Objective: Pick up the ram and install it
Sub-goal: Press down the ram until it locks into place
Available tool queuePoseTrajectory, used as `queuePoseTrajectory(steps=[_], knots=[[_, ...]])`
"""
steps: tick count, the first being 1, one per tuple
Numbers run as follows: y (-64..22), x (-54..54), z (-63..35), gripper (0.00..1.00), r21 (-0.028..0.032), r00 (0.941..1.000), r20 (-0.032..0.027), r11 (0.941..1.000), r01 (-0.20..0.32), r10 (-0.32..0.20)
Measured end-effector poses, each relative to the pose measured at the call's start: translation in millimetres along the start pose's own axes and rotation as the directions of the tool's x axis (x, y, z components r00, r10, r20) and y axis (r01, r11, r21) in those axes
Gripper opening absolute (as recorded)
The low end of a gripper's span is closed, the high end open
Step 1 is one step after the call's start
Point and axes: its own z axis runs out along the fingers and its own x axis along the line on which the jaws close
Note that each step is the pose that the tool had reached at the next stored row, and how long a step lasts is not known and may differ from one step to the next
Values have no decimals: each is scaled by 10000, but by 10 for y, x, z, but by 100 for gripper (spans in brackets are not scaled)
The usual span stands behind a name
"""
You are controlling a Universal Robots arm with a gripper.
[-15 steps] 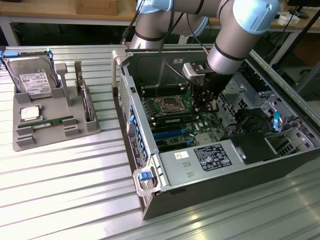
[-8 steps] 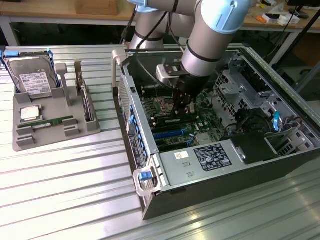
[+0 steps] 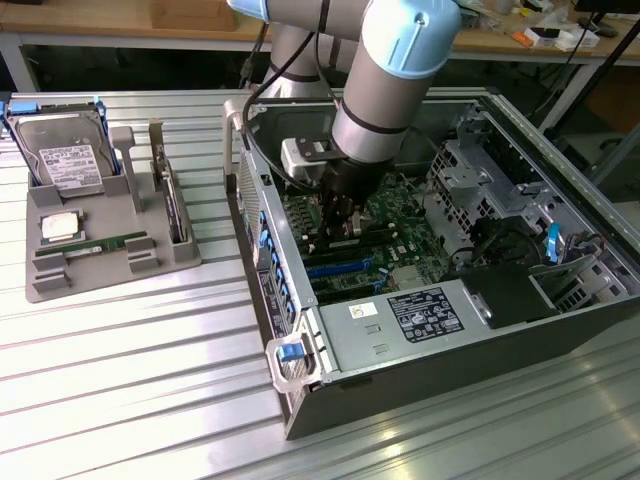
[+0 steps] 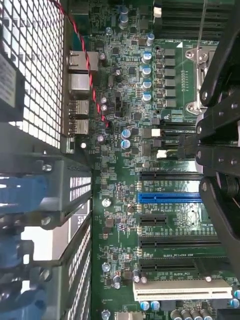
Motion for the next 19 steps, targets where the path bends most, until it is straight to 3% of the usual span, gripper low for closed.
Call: queuePoseTrajectory(steps=[2, 3, 4, 5, 9, 11, 12, 15, 16, 18, 19], knots=[[-1, -8, -41, 10, 49, 10000, 38, 10000, 5, -5], [0, -12, -89, 10, 59, 10000, 39, 10000, 6, -6], [3, -19, -197, 10, 67, 10000, 24, 10000, 6, -6], [-23, -20, -203, 10, 68, 10000, 25, 10000, 5, -5], [-439, -17, -215, 10, 28, 10000, 25, 10000, 3, -3], [-530, -16, -217, 10, 13, 10000, 29, 10000, 1, -1], [-637, -16, -220, 10, -5, 10000, 36, 10000, 0, 0], [-827, -15, -225, 10, -42, 10000, 57, 10000, -2, 2], [-938, -15, -228, 10, -62, 10000, 75, 10000, -4, 4], [-1048, -14, -231, 10, -80, 10000, 92, 10000, -5, 6], [-1180, -13, -234, 10, -98, 9999, 136, 10000, -5, 6]])
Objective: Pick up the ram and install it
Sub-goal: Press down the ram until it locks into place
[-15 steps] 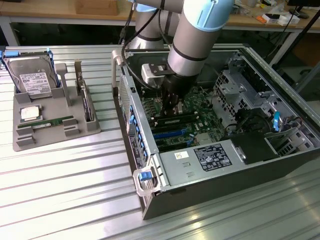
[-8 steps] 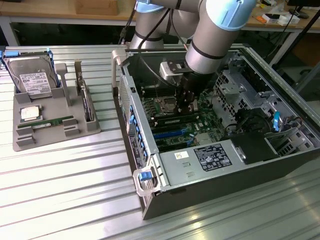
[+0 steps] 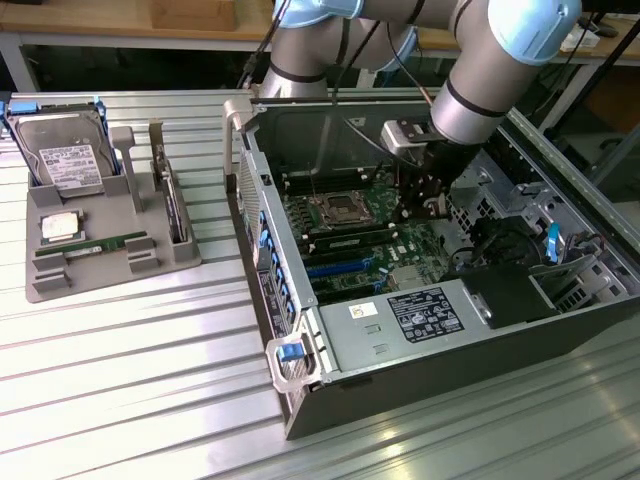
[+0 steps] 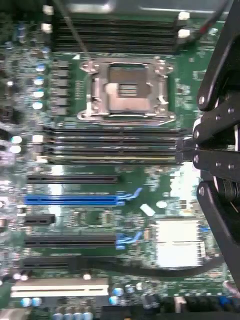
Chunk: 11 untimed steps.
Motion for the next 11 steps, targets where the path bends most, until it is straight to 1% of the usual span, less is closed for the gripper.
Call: queuePoseTrajectory(steps=[1, 2, 3, 4, 5, 6, 7, 8, 9, 11], knots=[[-126, 0, -4, 10, -10, 10000, 60, 10000, 1, -1], [-182, 0, -8, 10, -12, 10000, 92, 10000, 3, -3], [-213, -1, -28, 10, -11, 9999, 115, 10000, 4, -4], [-223, -11, -120, 10, -11, 9999, 124, 10000, 4, -4], [-227, -17, -188, 10, -11, 9999, 129, 10000, 4, -4], [-231, -21, -228, 10, -11, 9999, 138, 10000, 5, -5], [-230, -24, -261, 10, -10, 9999, 139, 10000, 4, -4], [-229, -27, -291, 10, -11, 9999, 156, 10000, 4, -3], [-230, -27, -291, 10, -10, 9998, 176, 10000, 5, -5], [-230, -28, -290, 10, -10, 9998, 180, 10000, 6, -6]])
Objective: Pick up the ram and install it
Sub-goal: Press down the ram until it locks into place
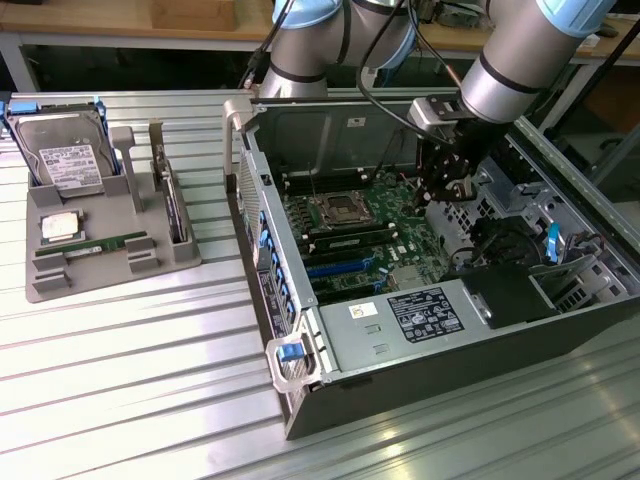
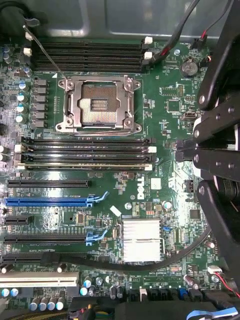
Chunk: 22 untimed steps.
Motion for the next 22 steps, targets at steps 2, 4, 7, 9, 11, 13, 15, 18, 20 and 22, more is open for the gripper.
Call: queuePoseTrajectory(steps=[2, 4, 7, 9, 11, 13, 15, 18, 20, 22], knots=[[0, 0, -1, 10, 0, 10000, -1, 10000, 0, 0], [0, 0, -1, 10, 0, 10000, -2, 10000, 0, 0], [0, 0, -1, 10, 0, 10000, -1, 10000, 0, 0], [0, 0, -1, 10, 0, 10000, -1, 10000, 0, 0], [0, 0, -1, 10, 0, 10000, -1, 10000, 0, 0], [0, 0, -1, 10, 38, 9995, 11, 9994, -330, 330], [0, 0, 0, 10, 117, 9949, 42, 9949, -1007, 1006], [0, 0, 0, 10, 214, 9824, 88, 9822, -1866, 1864], [0, 1, 1, 10, 284, 9682, 125, 9678, -2503, 2500], [0, 1, 4, 10, 349, 9503, 168, 9497, -3113, 3109]])
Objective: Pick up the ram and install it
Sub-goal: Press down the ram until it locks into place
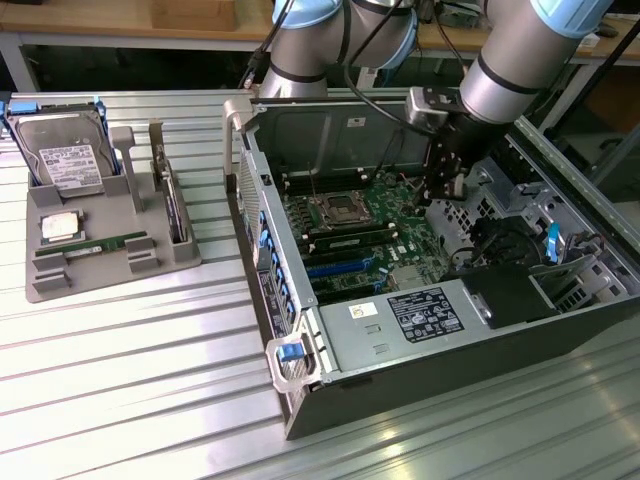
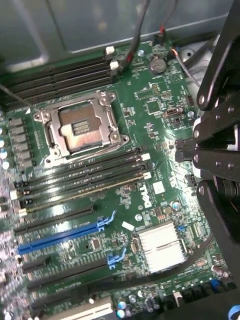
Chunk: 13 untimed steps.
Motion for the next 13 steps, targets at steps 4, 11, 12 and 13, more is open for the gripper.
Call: queuePoseTrajectory(steps=[4, 11, 12, 13], knots=[[0, 0, 3, 10, 95, 9967, 31, 9967, -806, 806], [0, 1, 7, 10, 257, 9742, 110, 9739, -2255, 2253], [0, 1, 7, 10, 283, 9684, 125, 9680, -2493, 2490], [0, 1, 7, 10, 313, 9608, 145, 9603, -2772, 2769]])
